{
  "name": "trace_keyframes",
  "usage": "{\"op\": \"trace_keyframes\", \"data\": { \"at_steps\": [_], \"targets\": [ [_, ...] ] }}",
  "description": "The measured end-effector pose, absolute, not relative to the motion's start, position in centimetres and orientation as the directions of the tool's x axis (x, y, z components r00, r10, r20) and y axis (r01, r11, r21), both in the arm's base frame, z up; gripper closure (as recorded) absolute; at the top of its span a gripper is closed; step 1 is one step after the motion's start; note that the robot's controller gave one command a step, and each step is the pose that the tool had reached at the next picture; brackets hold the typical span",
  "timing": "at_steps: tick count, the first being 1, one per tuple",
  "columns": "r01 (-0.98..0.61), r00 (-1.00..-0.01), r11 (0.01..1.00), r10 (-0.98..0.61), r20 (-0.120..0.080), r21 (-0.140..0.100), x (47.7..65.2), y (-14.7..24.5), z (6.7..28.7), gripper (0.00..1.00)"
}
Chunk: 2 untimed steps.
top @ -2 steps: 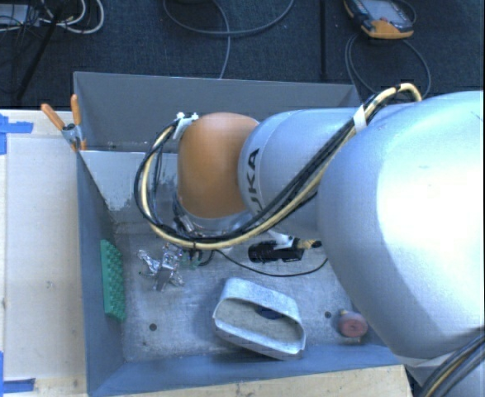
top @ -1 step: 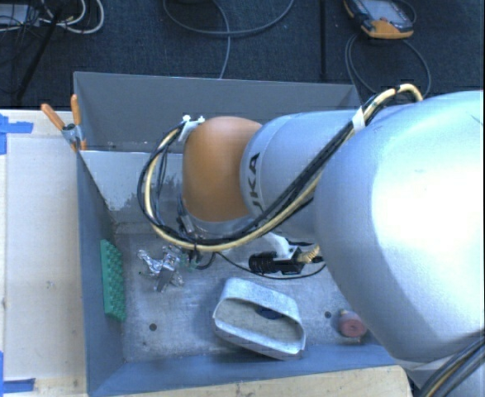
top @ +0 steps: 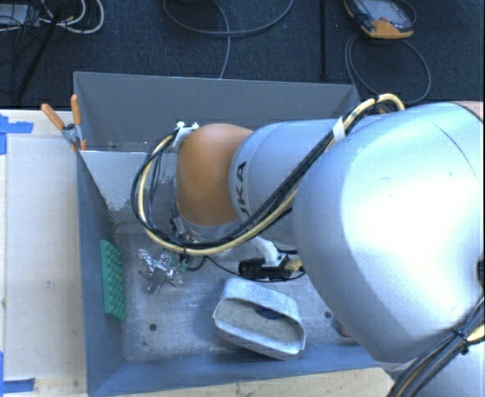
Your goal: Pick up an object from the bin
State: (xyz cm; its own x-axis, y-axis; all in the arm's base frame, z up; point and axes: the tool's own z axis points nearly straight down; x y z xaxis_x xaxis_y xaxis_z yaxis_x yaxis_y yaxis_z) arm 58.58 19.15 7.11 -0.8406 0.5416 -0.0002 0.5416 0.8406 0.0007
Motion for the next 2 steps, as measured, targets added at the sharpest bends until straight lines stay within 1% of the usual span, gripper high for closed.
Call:
{"op": "trace_keyframes", "data": {
  "at_steps": [1,2],
  "targets": [
    [0.543,-0.84,0.84,0.543,0.001,0.0,58.62,19.13,7.19,0.0],
    [0.543,-0.839,0.839,0.544,-0.006,0.007,58.9,19.16,7.46,1.0]
  ]
}}
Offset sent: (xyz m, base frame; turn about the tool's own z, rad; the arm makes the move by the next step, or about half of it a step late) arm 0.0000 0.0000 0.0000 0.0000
